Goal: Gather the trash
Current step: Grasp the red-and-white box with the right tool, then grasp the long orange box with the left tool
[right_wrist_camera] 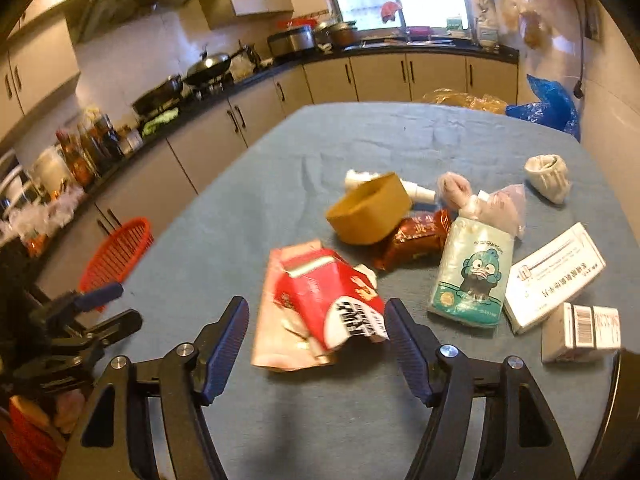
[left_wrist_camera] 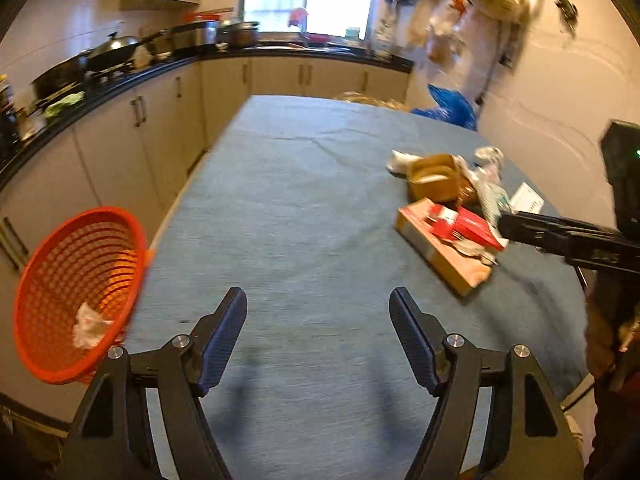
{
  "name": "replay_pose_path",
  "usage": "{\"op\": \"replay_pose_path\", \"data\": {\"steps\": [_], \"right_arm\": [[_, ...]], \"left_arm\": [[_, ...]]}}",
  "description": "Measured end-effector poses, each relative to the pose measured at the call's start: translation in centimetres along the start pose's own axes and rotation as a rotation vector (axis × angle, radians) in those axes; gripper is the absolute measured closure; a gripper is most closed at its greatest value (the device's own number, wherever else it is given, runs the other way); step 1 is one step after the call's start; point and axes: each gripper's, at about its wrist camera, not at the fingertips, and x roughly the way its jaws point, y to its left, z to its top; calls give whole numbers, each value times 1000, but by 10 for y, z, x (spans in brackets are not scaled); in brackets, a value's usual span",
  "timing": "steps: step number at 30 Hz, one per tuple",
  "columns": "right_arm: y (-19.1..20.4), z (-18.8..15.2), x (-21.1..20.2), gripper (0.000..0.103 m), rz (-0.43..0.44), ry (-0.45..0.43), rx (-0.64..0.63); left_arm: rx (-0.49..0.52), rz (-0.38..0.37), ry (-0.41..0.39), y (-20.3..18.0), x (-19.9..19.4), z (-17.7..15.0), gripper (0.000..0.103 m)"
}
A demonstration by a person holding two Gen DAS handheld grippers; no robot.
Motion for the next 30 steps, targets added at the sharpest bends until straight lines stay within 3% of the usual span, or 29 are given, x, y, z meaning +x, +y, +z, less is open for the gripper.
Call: {"op": "replay_pose_path", "data": {"steps": [5,10,13,21,30], "right_arm": [[-10,3,37,28,14,76,-9],[-18,1,39,54,20,77,3],[-25,0,30,62,15,60,38],[-46,-10,-7,64,34,-46,186],[-54,-19,-51,64,-2,-168,236]], "left_arm": [[33,-34,29,-20,12,0,30],[57,-48,46,-31,19,1,30],[58,-66,55,-39,22,6,30],[21,-109,94,-68,43,31,20],[-35,-13,175,-104,95,51,20]]}}
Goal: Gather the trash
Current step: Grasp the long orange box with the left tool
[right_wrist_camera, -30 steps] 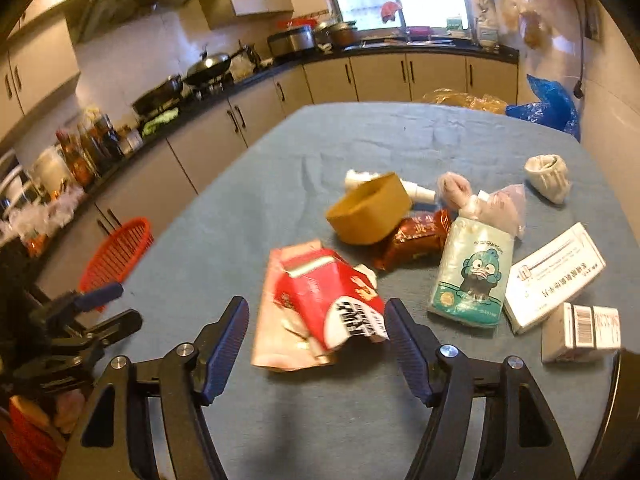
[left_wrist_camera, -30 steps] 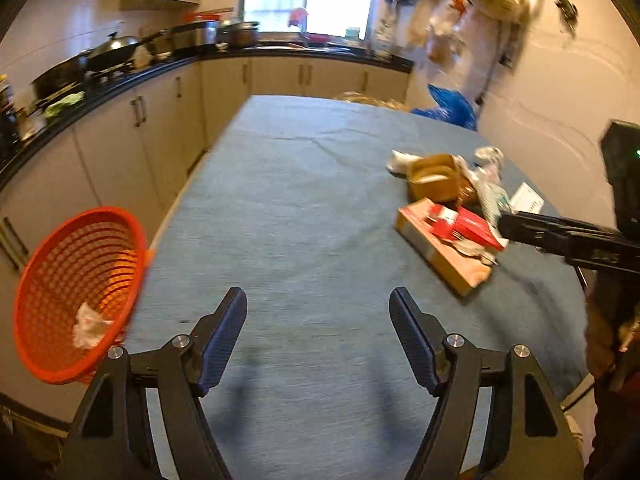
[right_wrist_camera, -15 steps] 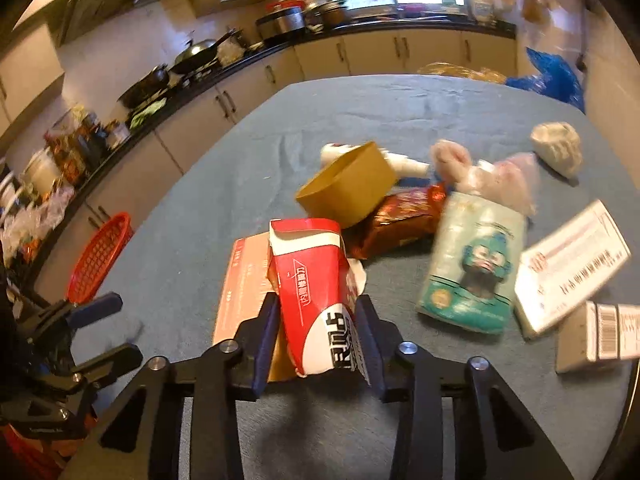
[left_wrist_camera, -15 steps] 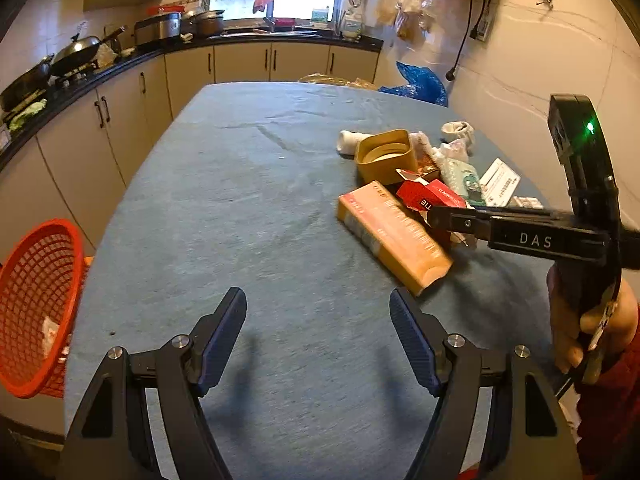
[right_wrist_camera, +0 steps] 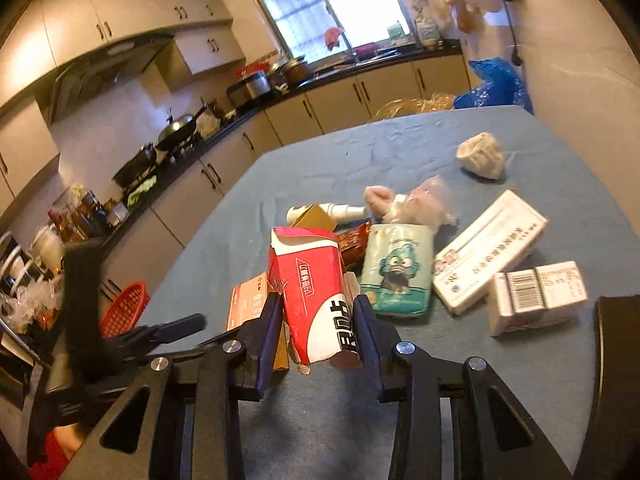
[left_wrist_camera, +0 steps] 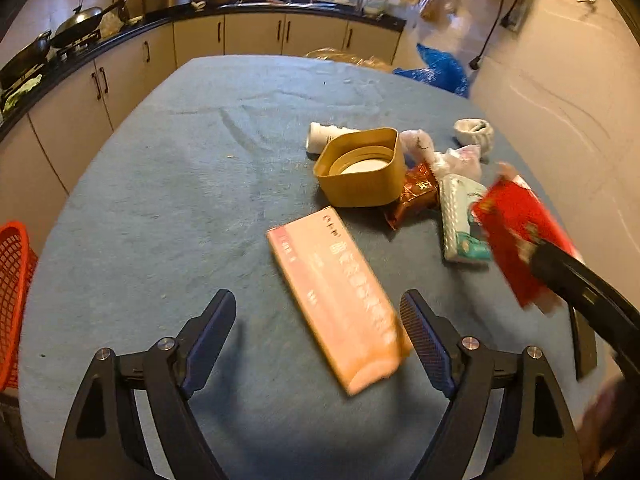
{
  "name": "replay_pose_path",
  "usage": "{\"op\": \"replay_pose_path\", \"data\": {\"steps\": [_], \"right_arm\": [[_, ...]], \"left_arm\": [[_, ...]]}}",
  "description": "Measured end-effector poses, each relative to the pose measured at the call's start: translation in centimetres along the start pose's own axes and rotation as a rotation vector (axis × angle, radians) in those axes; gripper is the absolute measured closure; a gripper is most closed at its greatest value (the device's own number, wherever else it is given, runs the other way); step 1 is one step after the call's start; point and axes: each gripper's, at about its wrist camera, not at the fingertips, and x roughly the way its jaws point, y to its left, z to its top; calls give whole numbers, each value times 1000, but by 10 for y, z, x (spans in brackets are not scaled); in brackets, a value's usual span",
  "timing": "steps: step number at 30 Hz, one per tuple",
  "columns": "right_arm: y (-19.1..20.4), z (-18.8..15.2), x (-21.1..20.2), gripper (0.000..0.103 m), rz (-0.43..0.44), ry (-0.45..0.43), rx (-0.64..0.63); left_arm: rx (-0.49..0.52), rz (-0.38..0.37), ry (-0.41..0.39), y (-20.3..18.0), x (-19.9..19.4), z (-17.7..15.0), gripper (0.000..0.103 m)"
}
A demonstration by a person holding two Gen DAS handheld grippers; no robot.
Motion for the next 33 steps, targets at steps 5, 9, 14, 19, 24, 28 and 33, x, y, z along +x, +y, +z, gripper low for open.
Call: {"op": "replay_pose_path", "data": {"steps": [5,9,14,19,24,28,33], "right_arm": [[-9,-9,-12,64,24,-5,18],[-10,-15,-16,64,43,2,20],[3,-22,-13,64,73,17,11],[22,-28,-8,64,89,33,-16],[48,-34,-6,64,98,36,-57],[64,-38,-4,64,103,41,-94],[77,-41,-7,64,104,42,-115]], "left_arm": [[15,74,34,-9,23,-1,20],[33,62,6,-5,16,-8,46],[34,24,-16,17,0,-24,57],[20,10,-96,40,-30,-44,59],[25,58,-234,54,-71,-65,59],[43,91,-295,58,-90,-72,59],[33,100,-327,64,-100,-73,59]]}}
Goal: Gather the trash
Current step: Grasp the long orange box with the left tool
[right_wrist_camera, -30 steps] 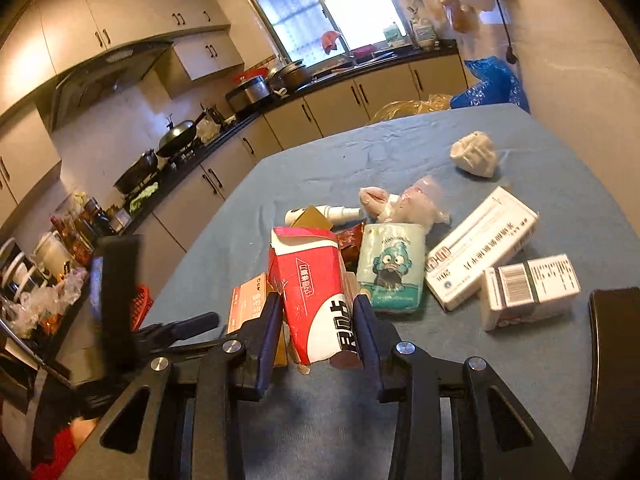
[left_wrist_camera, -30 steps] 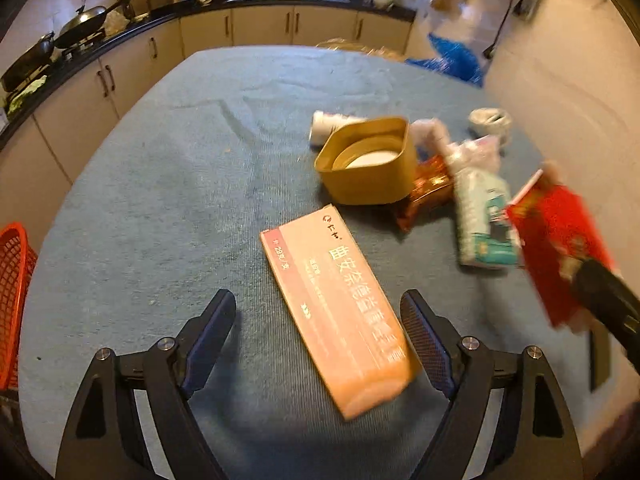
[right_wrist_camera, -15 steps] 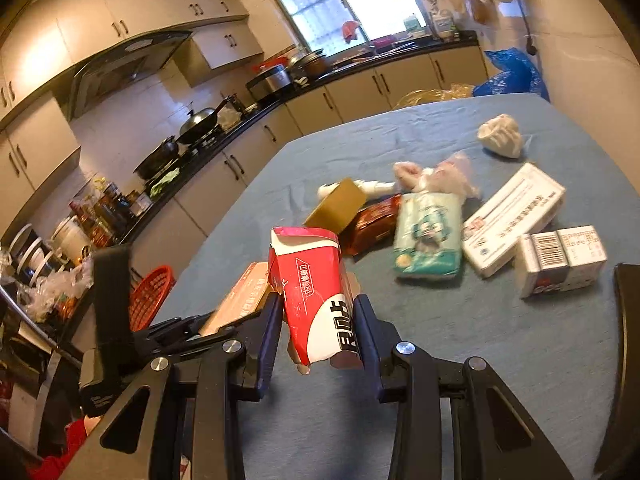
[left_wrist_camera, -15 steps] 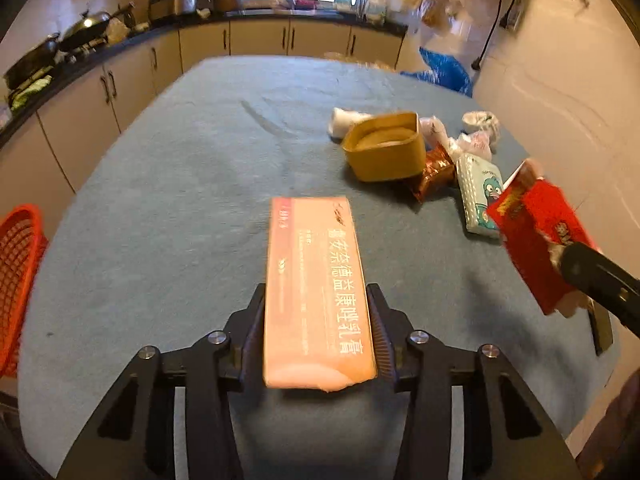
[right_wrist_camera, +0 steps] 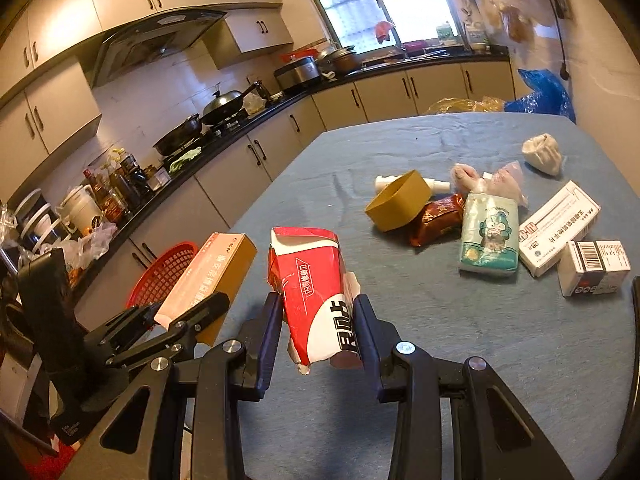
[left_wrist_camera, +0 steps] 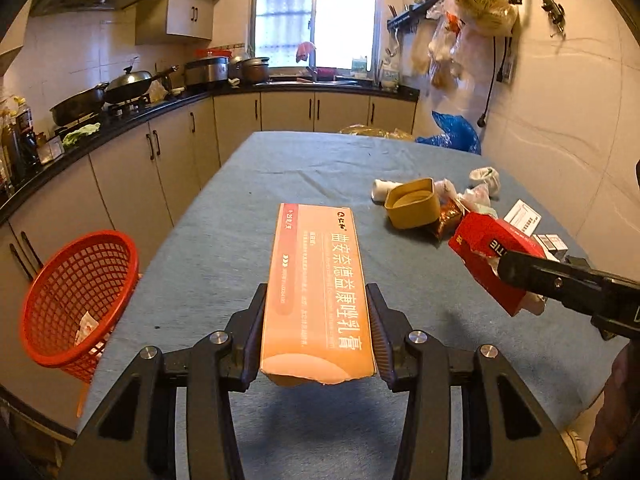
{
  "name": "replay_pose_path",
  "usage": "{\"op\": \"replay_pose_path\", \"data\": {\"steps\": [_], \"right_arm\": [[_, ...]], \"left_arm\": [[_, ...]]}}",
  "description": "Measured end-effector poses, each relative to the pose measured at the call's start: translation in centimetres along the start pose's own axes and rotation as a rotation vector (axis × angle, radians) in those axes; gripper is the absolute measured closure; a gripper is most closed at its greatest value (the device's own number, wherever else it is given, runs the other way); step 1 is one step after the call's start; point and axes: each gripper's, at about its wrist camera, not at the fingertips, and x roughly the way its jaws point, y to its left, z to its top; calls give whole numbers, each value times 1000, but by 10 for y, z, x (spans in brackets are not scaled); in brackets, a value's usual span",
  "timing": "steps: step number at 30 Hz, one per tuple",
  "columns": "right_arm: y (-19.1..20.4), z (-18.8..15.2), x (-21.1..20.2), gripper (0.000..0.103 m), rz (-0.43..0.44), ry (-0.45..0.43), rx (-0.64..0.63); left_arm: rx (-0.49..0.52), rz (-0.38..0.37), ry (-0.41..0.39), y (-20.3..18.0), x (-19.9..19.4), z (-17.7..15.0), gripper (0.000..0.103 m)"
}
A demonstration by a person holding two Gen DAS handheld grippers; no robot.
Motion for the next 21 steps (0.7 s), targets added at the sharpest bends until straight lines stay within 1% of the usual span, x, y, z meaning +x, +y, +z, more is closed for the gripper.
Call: {"op": "replay_pose_path", "data": {"steps": [11,21], "right_arm": [[10,-2,0,64,9,12,-10],[7,-2,3,64,17,22,-14]], "left_arm": [[3,17,-13,6,-11,-4,59],[-2,32,-12,9,-12,-4,59]]}}
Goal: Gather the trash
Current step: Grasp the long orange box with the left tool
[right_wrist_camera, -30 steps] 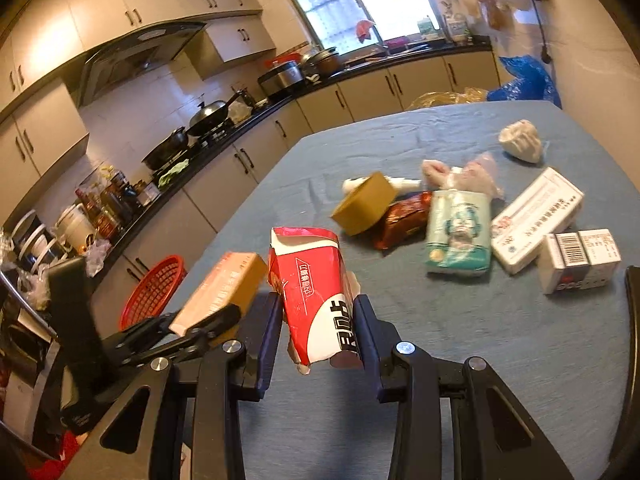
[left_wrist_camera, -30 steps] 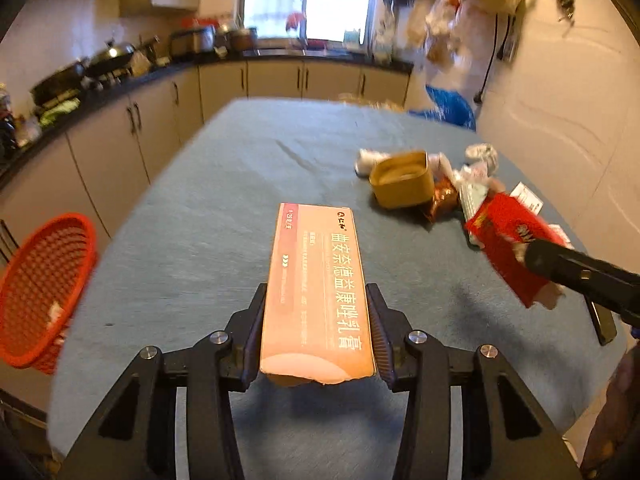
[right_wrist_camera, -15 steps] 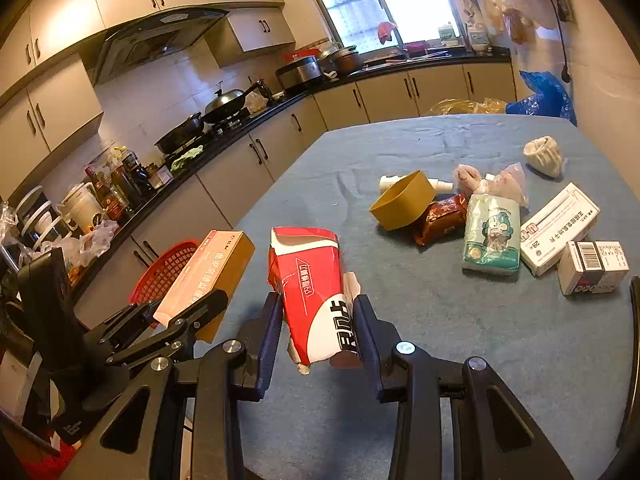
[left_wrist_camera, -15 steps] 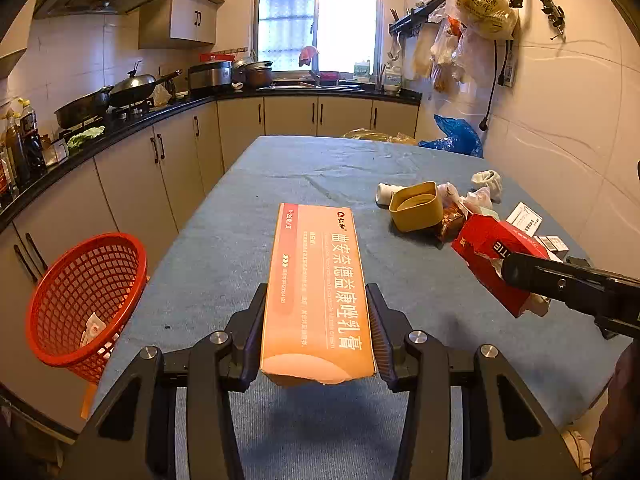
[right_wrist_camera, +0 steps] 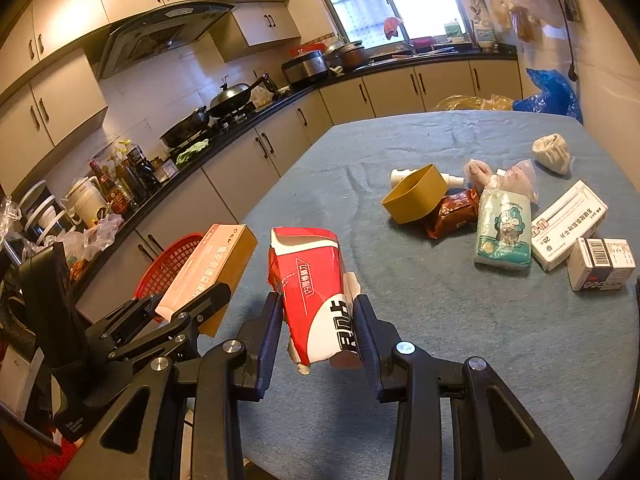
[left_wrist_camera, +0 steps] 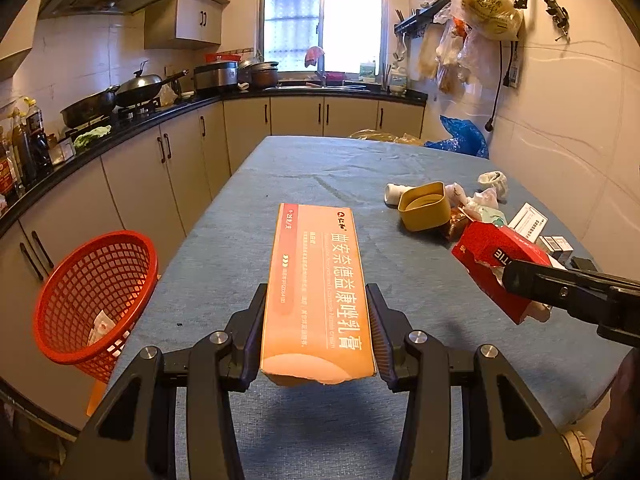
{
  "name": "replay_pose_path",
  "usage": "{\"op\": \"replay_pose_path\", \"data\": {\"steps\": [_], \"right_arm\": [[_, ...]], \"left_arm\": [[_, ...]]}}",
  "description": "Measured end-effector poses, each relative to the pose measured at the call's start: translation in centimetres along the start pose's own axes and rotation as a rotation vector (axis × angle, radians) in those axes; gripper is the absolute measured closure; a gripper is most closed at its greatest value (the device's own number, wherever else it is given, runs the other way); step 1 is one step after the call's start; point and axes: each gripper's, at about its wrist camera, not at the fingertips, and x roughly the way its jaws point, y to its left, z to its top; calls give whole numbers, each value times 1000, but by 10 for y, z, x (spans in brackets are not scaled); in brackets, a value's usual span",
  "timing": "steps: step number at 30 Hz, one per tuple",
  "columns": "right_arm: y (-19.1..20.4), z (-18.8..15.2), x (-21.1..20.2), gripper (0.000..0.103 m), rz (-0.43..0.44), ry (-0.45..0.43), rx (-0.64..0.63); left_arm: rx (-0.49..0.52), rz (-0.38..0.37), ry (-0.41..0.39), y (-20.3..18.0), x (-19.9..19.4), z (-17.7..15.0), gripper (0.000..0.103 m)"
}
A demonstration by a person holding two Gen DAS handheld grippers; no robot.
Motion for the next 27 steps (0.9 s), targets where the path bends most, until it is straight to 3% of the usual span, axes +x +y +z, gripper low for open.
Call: {"op": "replay_pose_path", "data": {"steps": [12,27], "right_arm": [[11,3,13,64,22,30,-14],[50,15,46,64,79,84,-77]], "left_arm": [[-22,13,-6,12,-4,0,59],[-102,70,-21,56,-9,2,58]]}}
